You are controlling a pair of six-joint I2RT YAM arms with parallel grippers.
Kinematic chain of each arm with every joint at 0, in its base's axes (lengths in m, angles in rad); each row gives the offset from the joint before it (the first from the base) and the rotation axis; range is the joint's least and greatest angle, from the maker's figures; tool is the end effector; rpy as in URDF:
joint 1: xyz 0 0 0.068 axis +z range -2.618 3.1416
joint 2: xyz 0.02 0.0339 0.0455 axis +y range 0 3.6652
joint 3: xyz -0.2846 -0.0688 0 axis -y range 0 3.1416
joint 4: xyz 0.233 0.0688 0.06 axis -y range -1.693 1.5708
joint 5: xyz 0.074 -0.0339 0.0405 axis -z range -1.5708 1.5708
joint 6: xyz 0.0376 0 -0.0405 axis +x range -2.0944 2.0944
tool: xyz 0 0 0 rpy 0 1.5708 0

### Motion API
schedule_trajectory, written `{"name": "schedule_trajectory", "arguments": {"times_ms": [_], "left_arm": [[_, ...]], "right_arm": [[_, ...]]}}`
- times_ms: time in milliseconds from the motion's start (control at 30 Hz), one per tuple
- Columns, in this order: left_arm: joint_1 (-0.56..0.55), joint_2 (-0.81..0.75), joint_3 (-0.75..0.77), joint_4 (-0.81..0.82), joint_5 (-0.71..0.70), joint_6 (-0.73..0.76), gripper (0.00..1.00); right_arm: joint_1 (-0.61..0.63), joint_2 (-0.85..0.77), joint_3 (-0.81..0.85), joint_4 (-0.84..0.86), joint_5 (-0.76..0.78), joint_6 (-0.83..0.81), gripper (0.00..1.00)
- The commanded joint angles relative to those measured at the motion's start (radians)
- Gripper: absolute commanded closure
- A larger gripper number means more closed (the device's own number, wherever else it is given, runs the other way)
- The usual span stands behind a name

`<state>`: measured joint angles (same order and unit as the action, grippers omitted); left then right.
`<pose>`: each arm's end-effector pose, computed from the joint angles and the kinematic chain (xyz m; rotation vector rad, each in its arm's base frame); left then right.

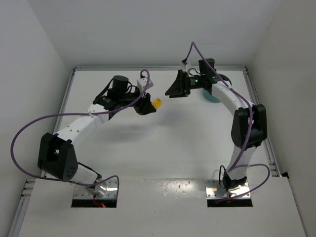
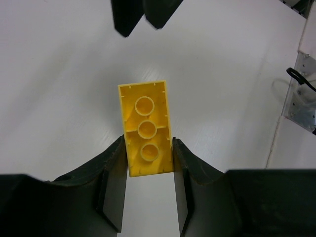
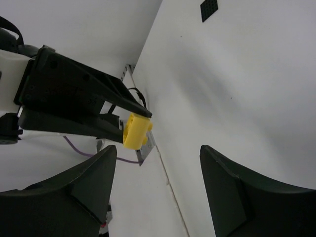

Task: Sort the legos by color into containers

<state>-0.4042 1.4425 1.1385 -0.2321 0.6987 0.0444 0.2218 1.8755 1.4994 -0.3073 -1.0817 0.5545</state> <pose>0.2776 -0.1450 0.3308 0.8754 1.9153 -0.9490 0.3977 0.1237 0.2973 -0.2558 2.2802 1.6235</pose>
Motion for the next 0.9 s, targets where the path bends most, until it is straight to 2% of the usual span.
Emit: {"name": "schedule_trajectory", "arguments": {"times_ms": [0, 433, 533, 567, 633, 667, 767, 833, 867], "left_arm": [[-0.021, -0.013, 0.049, 0.002, 0.010, 0.017, 0.98], [-0.050, 0.029, 0.067, -0.007, -0.039, 0.026, 0.98], [-0.059, 0.038, 0.067, -0.007, -0.048, 0.026, 0.98], [-0.059, 0.038, 0.067, -0.007, -0.057, 0.026, 0.98], [-0.059, 0.029, 0.067, -0.007, -0.057, 0.035, 0.98], [-0.059, 0.029, 0.067, -0.007, -0.068, 0.035, 0.98], [-0.059, 0.018, 0.056, -0.007, -0.083, 0.048, 0.97], [-0.059, 0.018, 0.056, -0.016, -0.084, 0.075, 0.84], [-0.059, 0.009, 0.056, -0.032, -0.093, 0.084, 0.72]], "right_arm": [[0.025, 0.011, 0.005, 0.048, -0.037, 0.008, 0.30], [0.120, 0.031, 0.015, 0.048, -0.064, 0.008, 0.29], [0.131, 0.031, 0.015, 0.048, -0.064, 0.008, 0.38], [0.131, 0.031, 0.015, 0.048, -0.064, 0.008, 0.49], [0.140, 0.040, 0.006, 0.057, -0.064, 0.008, 0.59], [0.140, 0.040, 0.005, 0.057, -0.064, 0.008, 0.68], [0.140, 0.040, 0.005, 0.057, -0.064, 0.018, 0.82], [0.140, 0.040, 0.005, 0.057, -0.064, 0.018, 0.85], [0.140, 0.040, 0.005, 0.057, -0.064, 0.018, 0.87]]}}
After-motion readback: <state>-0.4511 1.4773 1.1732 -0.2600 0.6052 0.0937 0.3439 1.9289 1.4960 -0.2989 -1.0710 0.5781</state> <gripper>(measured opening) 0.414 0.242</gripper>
